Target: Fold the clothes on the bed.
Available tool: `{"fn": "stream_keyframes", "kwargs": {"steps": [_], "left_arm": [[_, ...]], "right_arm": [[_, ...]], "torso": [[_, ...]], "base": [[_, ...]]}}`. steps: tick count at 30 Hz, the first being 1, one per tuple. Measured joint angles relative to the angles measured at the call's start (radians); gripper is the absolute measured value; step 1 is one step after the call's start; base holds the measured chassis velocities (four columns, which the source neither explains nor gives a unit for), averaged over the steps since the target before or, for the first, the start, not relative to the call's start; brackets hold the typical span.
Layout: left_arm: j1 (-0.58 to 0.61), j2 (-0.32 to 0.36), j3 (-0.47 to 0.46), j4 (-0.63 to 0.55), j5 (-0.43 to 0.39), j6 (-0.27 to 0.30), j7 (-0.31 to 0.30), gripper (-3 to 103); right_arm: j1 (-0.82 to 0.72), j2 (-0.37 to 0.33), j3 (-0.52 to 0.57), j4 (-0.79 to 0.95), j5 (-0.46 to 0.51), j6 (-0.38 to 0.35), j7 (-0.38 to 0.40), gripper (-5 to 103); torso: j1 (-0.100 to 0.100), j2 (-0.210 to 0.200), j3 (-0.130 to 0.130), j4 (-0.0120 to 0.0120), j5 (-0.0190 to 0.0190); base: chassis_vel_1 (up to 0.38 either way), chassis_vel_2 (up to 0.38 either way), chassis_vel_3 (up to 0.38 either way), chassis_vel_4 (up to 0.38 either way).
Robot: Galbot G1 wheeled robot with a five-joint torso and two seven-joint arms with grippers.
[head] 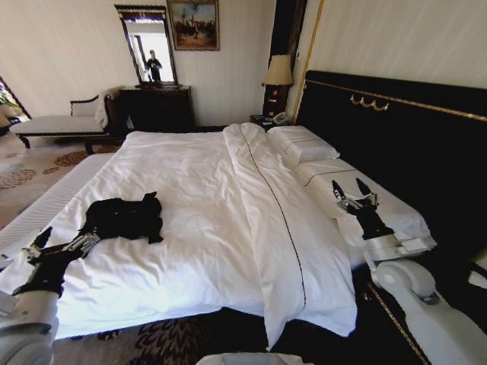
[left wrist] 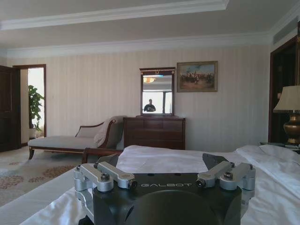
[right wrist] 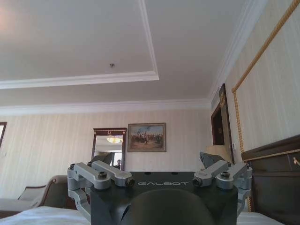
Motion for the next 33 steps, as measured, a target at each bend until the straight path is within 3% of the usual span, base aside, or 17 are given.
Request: {"fn": "stream_keyframes", "kwargs": {"steps": [9,33], "left_arm": [[-0.016,-0.053,0.066,-0.002,0.108,-0.022,0.014,100],[-0.061,0.0,0.083,0.053,0.107,-0.03,0.016,100]], "right_arm": [[-0.016,-0.027,0.004,-0.014,-0.047,-0.013,-0.004,100],[-0.05,0.009,-0.001,-0.034,-0.076,-0.031,0.0,100]], "torso": [[0.0,0.0,0.0,0.0001,-0.0003],[0.0,0.0,0.0,0.0002,-0.0004]], "base": [[0.0,0.0,0.0,0.0],[0.0,0.0,0.0,0.0]]}}
